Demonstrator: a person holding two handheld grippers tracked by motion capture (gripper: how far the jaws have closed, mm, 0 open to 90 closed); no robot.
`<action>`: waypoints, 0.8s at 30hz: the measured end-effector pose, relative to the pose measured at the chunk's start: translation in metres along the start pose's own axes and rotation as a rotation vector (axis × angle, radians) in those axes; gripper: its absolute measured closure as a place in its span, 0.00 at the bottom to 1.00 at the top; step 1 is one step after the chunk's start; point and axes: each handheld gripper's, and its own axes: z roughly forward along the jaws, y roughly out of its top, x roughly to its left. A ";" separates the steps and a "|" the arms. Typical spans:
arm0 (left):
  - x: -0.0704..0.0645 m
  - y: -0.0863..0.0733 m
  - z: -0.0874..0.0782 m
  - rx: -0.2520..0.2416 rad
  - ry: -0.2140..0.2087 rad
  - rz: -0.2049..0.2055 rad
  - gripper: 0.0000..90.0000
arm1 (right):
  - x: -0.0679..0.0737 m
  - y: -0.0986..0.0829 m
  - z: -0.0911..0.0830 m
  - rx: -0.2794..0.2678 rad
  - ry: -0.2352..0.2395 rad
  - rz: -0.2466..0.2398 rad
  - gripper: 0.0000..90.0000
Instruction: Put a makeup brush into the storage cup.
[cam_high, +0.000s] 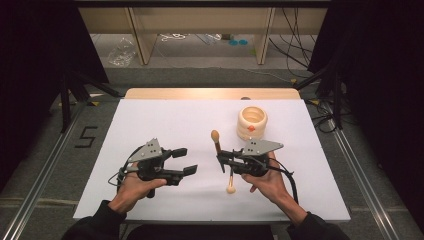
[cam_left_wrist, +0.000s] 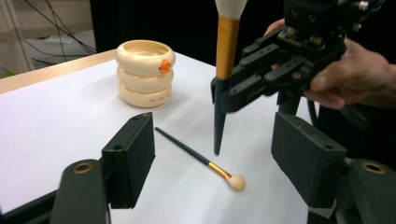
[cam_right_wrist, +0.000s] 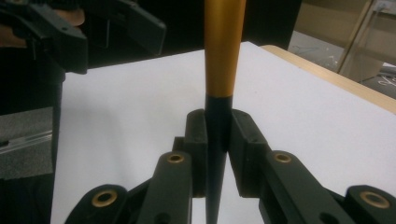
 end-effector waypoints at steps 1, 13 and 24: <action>0.000 -0.002 -0.001 0.003 0.017 0.001 0.31 | -0.002 0.000 -0.002 -0.007 -0.013 0.004 0.87; 0.000 -0.020 -0.019 -0.027 0.144 -0.024 0.22 | -0.025 0.002 -0.015 -0.035 -0.089 0.041 0.87; -0.005 -0.041 -0.027 0.036 0.199 -0.019 0.20 | -0.052 0.003 -0.028 -0.040 -0.171 0.081 0.87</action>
